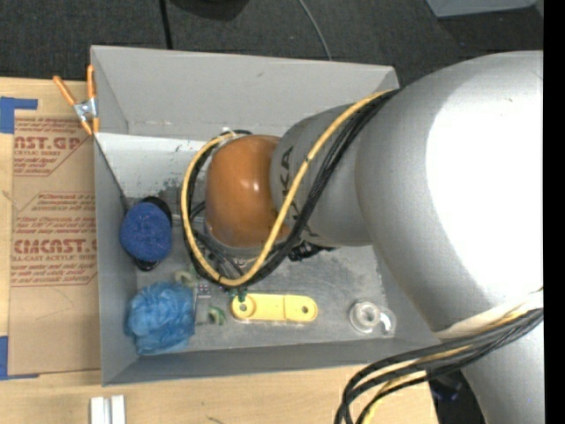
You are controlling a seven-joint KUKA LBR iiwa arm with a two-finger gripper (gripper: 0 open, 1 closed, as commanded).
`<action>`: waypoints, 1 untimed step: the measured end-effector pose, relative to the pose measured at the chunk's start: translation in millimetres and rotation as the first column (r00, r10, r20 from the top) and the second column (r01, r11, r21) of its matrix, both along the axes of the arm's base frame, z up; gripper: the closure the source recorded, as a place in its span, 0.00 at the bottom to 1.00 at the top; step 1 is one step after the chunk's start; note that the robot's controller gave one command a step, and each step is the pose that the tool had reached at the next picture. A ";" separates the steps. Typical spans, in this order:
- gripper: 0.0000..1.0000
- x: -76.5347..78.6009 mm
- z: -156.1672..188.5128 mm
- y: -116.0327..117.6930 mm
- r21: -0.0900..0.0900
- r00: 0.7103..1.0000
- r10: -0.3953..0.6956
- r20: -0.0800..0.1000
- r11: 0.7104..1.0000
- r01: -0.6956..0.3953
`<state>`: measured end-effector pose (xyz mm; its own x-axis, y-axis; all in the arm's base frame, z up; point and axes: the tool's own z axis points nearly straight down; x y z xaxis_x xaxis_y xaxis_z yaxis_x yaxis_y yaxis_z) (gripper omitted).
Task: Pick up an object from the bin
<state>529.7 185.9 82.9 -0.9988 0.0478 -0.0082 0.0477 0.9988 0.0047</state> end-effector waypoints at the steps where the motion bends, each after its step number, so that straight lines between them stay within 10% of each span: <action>1: 0.00 -1.8 -28.5 5.4 0.000 1.000 0.022 0.005 1.000 -0.022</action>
Offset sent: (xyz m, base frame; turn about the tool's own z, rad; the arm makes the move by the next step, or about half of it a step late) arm -0.0079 0.0516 -0.0129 -0.0519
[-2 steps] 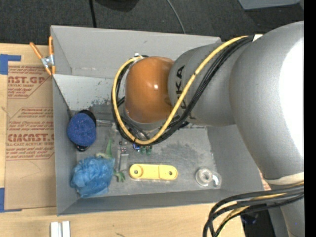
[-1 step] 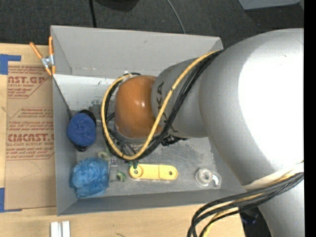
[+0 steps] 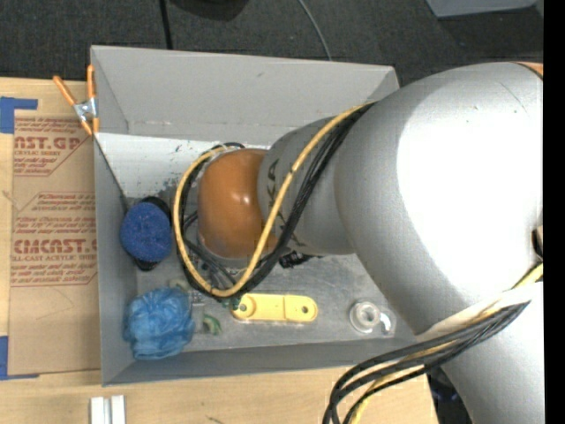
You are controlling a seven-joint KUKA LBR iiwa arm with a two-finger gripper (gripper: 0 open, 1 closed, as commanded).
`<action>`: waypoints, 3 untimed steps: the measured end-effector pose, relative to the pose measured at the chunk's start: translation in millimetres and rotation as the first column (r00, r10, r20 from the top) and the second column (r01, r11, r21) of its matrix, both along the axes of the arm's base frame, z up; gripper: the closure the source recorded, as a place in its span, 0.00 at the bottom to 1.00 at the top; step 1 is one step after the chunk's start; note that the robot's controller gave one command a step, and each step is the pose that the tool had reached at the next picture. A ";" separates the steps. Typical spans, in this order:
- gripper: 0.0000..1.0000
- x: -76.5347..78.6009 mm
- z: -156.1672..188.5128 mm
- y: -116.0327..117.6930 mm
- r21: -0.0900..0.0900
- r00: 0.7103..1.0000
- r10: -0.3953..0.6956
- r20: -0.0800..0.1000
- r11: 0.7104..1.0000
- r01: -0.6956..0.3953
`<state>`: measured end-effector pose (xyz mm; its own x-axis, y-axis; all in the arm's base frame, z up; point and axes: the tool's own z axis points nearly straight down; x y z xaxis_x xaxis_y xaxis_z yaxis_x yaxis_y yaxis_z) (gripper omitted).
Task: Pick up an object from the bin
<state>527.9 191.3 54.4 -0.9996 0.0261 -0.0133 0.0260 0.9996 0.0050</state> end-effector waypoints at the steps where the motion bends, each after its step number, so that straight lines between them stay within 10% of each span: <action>1: 0.00 -3.5 10.0 30.1 -0.004 1.000 0.021 -0.005 1.000 -0.021; 2: 1.00 54.3 49.6 -94.1 -0.002 0.999 -0.038 0.004 0.999 0.038; 3: 1.00 53.3 49.4 -90.9 0.001 0.999 -0.034 0.002 0.999 0.034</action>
Offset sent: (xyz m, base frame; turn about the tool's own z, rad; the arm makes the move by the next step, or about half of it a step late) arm 0.0529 -0.0907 0.0492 0.0339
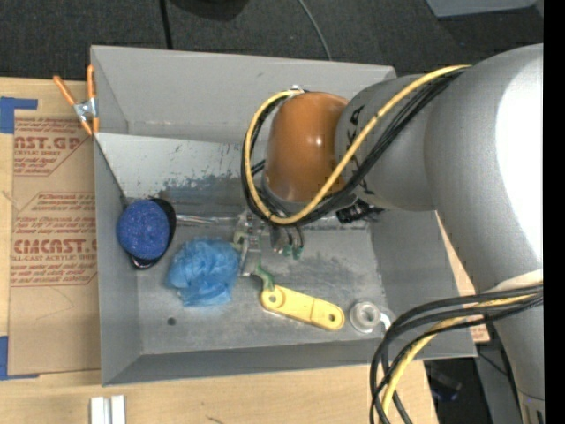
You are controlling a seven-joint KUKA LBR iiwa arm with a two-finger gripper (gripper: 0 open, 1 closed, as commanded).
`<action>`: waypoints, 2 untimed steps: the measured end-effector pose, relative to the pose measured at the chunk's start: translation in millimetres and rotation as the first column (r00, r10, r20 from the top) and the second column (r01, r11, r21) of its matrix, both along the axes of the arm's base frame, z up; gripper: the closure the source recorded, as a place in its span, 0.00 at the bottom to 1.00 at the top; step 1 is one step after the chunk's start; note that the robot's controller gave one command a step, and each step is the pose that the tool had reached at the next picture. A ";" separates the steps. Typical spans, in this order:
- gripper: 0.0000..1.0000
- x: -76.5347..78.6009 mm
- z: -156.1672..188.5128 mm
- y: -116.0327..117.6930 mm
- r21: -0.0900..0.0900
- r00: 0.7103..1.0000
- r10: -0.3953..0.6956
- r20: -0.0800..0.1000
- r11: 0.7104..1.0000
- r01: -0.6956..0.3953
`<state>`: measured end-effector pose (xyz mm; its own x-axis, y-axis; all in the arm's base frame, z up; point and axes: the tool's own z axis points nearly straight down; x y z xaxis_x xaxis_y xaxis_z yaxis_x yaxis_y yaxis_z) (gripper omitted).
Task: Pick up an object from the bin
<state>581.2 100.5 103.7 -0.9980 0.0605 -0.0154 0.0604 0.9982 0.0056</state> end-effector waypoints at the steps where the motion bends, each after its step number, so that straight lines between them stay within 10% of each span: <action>1: 1.00 -11.7 -15.6 12.1 -0.002 0.999 0.039 0.003 0.999 -0.039; 2: 1.00 -13.9 -30.9 20.5 0.001 1.000 0.016 -0.001 1.000 -0.016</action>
Offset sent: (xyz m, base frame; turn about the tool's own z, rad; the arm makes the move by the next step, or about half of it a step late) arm -0.0127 0.0215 -0.0337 -0.0096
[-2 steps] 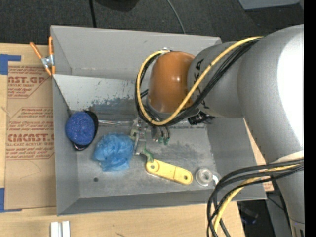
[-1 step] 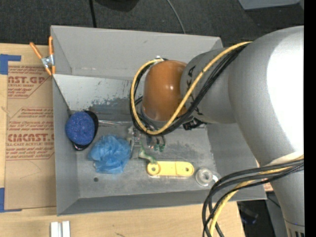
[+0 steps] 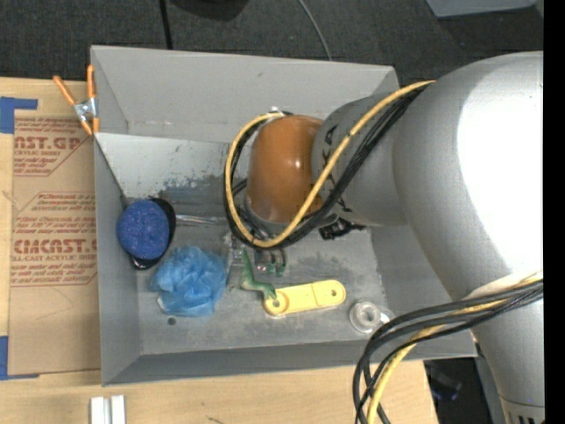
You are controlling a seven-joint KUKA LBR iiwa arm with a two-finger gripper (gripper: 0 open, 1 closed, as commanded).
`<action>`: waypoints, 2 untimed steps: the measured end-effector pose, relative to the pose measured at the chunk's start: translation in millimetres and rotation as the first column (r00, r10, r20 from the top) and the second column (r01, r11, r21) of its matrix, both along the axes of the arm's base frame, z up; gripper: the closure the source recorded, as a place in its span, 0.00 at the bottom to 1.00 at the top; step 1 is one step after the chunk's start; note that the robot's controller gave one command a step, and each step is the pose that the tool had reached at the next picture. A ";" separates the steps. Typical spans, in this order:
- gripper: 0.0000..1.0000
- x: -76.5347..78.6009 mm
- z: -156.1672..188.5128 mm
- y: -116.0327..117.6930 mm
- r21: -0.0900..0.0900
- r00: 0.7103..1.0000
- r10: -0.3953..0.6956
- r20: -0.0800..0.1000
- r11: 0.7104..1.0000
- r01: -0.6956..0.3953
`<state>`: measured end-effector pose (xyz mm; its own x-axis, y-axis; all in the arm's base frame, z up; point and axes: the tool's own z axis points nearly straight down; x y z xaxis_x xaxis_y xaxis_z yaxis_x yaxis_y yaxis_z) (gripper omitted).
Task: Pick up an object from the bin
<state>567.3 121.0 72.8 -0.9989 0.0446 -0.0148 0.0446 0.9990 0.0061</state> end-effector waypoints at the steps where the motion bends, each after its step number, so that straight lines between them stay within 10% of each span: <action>1: 1.00 -21.5 -1.0 -5.6 0.003 0.996 -0.089 0.009 0.996 0.089; 2: 1.00 -31.0 6.3 20.6 -0.001 0.979 -0.203 0.000 0.979 0.203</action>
Offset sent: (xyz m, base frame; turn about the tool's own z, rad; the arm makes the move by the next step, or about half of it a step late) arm -0.0364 0.0653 0.0181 0.2676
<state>536.3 141.6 79.1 -0.9689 0.2469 -0.0147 0.2469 0.9690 0.0051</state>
